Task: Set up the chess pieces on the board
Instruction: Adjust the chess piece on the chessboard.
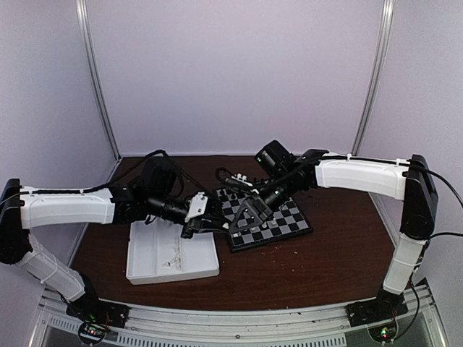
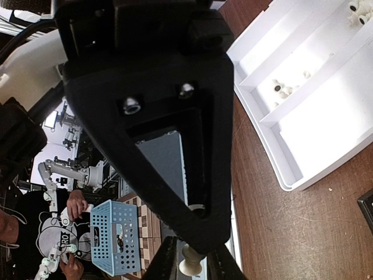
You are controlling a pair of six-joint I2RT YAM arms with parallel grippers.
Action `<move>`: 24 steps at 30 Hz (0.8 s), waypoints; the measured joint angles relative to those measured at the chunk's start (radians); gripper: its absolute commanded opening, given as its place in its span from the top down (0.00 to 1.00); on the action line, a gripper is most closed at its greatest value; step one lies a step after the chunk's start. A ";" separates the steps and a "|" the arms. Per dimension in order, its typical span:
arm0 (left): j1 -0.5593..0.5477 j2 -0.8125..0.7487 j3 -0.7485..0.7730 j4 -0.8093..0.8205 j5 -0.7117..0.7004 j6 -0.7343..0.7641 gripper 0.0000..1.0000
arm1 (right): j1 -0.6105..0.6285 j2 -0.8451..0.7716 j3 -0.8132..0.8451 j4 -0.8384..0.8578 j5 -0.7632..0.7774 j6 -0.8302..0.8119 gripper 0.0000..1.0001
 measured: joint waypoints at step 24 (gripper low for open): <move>0.005 -0.044 -0.204 0.441 -0.262 -0.399 0.93 | -0.043 -0.182 -0.387 0.800 0.211 0.547 0.57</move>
